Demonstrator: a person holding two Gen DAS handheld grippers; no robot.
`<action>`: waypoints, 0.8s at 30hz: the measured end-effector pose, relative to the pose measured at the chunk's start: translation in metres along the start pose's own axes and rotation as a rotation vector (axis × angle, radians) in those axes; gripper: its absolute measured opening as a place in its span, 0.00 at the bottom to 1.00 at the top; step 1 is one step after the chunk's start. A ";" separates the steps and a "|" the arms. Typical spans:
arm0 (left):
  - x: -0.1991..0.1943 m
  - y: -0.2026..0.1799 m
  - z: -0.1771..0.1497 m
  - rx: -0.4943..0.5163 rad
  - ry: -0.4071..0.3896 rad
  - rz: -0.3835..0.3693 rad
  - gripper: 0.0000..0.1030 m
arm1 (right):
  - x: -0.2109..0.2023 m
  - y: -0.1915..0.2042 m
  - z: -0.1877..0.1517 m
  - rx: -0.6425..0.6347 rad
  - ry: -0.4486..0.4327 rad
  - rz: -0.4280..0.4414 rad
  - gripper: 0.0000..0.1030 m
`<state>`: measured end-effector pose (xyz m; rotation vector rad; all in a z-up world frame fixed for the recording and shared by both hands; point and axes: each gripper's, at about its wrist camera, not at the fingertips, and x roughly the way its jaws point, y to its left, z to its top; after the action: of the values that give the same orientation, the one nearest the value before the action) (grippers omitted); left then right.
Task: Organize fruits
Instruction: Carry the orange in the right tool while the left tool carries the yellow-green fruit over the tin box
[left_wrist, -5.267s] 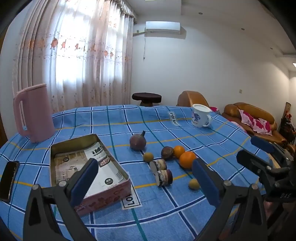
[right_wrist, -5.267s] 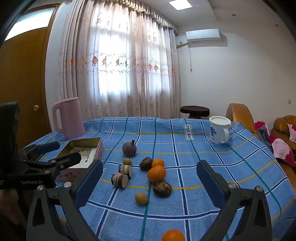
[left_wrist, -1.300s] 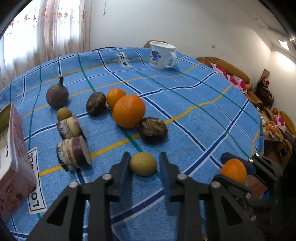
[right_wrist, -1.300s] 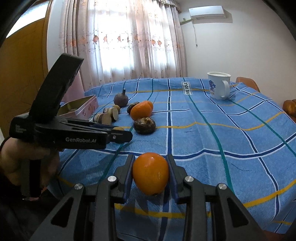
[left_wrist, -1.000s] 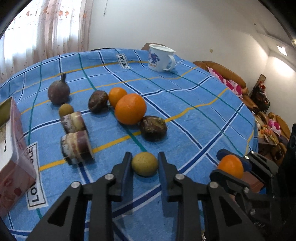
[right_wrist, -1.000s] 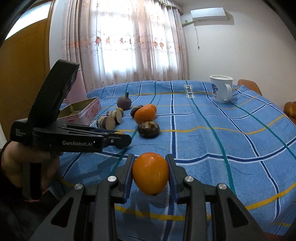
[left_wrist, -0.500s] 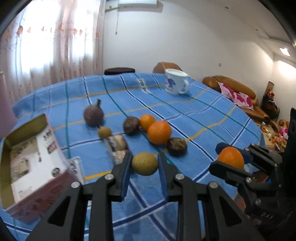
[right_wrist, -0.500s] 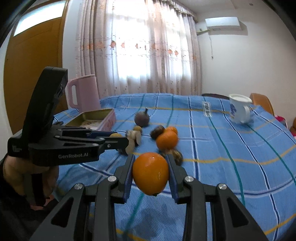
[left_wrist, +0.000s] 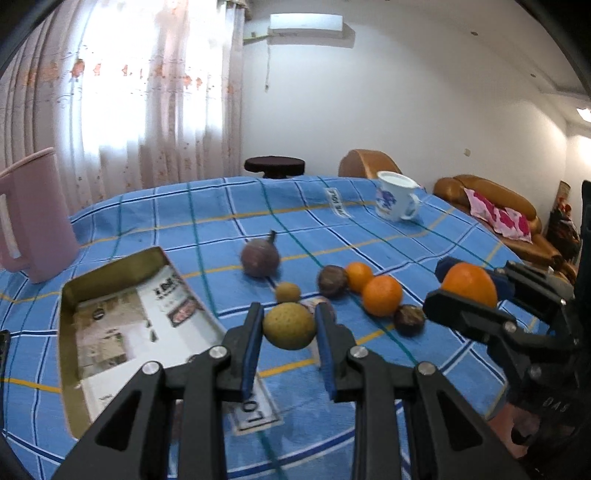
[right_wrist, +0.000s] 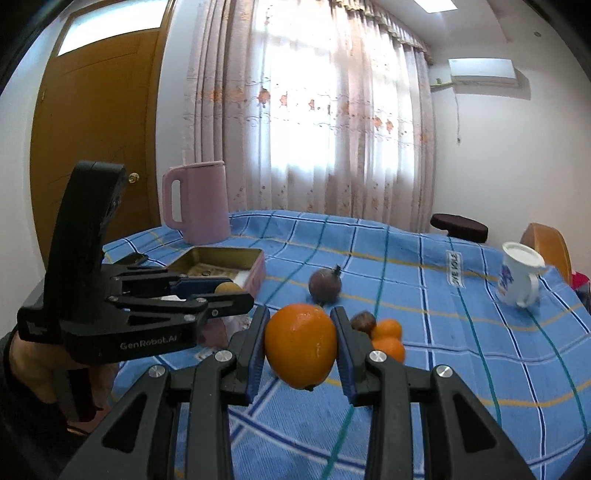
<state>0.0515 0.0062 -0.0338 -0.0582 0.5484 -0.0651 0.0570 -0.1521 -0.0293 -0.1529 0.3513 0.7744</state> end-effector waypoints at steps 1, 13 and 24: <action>-0.001 0.003 0.000 -0.005 -0.002 0.004 0.28 | 0.002 0.001 0.003 -0.003 0.000 0.006 0.35; -0.004 0.043 0.006 -0.051 -0.016 0.068 0.28 | 0.037 0.020 0.039 -0.057 0.003 0.069 0.35; 0.003 0.089 0.014 -0.088 0.003 0.153 0.28 | 0.086 0.035 0.073 -0.056 0.028 0.164 0.35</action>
<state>0.0656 0.0948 -0.0296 -0.1016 0.5574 0.1083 0.1078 -0.0521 0.0075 -0.1887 0.3719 0.9455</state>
